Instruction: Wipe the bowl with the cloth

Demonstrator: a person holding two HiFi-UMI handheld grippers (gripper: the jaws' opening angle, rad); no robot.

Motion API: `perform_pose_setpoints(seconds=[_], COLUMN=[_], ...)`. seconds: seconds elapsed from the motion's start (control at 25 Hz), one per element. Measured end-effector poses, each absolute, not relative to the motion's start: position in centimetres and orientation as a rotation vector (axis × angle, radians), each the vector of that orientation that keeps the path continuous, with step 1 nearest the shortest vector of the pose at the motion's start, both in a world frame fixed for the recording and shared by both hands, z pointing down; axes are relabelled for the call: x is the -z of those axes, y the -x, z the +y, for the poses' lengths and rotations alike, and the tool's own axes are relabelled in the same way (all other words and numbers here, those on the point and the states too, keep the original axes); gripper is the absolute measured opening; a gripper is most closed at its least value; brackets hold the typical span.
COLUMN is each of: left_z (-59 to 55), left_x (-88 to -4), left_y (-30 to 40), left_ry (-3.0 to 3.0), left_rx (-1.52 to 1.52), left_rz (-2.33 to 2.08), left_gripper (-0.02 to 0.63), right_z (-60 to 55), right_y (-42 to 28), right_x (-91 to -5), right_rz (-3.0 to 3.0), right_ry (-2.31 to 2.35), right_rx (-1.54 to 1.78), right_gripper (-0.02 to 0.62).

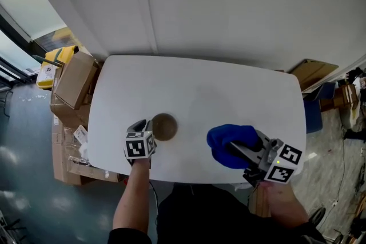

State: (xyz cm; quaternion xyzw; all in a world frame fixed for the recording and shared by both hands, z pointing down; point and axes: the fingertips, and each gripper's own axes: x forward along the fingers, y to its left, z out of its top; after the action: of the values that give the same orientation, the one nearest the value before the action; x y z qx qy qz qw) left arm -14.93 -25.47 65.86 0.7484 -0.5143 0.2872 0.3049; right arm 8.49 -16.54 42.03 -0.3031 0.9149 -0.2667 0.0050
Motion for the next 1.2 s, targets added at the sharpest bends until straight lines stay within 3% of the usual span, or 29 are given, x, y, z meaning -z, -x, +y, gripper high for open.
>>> perform_pose_setpoints(seconds=[0.72,1.2], left_z=[-20.5,-16.0], left_x=[-43.2,-35.9], left_y=[14.7,10.9], left_ry=[-2.355,-2.548], left_rx=[-0.454,-0.310], left_rz=[-1.539,-1.492], left_gripper=[0.074,0.063], right_z=[-18.0,-15.5], right_y=[-7.7,-5.6], right_x=[-34.0,-29.1], right_rz=[2.841,2.929], right_ry=[0.862,0.798], right_rx=[0.579,0.267], right_gripper=[0.080,0.080])
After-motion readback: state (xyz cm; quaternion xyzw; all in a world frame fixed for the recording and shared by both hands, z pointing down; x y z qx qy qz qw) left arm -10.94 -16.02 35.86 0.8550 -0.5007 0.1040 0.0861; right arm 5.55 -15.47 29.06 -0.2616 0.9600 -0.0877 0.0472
